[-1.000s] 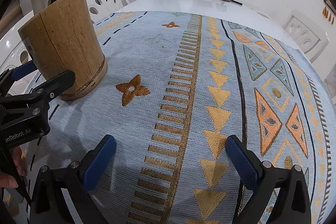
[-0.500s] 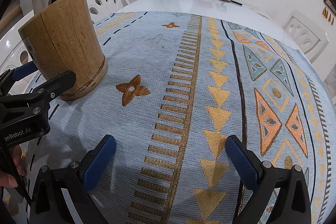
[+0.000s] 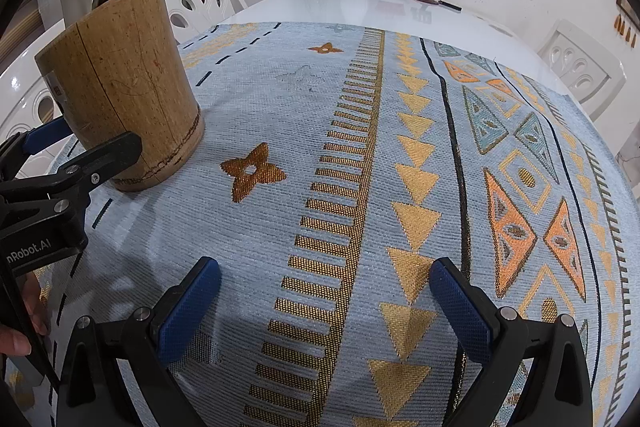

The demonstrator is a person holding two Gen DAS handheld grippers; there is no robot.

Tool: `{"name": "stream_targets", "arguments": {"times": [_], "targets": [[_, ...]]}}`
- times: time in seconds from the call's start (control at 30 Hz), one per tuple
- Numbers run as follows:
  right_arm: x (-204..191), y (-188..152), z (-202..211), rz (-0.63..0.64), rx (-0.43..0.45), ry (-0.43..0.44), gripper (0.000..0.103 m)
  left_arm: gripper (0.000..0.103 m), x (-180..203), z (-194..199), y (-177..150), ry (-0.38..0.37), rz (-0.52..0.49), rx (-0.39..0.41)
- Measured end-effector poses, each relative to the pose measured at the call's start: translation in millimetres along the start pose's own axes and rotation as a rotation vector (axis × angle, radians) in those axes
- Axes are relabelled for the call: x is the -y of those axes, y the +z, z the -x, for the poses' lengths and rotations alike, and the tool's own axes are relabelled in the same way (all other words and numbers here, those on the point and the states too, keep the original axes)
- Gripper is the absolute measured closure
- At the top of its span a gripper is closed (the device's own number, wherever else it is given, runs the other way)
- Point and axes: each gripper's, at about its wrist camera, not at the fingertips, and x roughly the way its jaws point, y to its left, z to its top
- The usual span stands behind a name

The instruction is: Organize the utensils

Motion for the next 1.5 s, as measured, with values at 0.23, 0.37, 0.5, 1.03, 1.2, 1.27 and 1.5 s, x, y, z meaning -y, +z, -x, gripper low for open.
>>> {"name": "stream_targets", "arguments": {"times": [0.23, 0.37, 0.5, 1.03, 1.2, 1.27, 1.5], "targets": [[0.0, -0.5, -0.1, 0.001, 0.001, 0.000, 0.000, 0.000, -1.2, -1.1, 0.0, -0.003, 0.002, -0.001], [0.2, -0.5, 0.1, 0.001, 0.001, 0.000, 0.000, 0.000, -1.8, -1.8, -0.3, -0.003, 0.002, -0.001], [0.0, -0.8, 0.0, 0.001, 0.001, 0.000, 0.000, 0.000, -3.1, -2.6, -0.2, -0.005, 0.003, -0.002], [0.0, -1.1, 0.2, 0.000, 0.002, -0.001, 0.000, 0.000, -2.1, -2.0, -0.5, -0.006, 0.004, -0.002], [0.0, -1.3, 0.2, 0.000, 0.002, -0.001, 0.000, 0.000, -2.0, -2.1, -0.5, -0.006, 0.004, -0.002], [0.0, -1.3, 0.1, 0.000, 0.002, -0.001, 0.000, 0.000, -2.0, -2.0, -0.5, -0.006, 0.004, -0.002], [0.1, -1.5, 0.2, 0.000, 0.002, -0.001, 0.000, 0.000, -2.3, -2.3, -0.3, -0.007, 0.005, -0.003]]}}
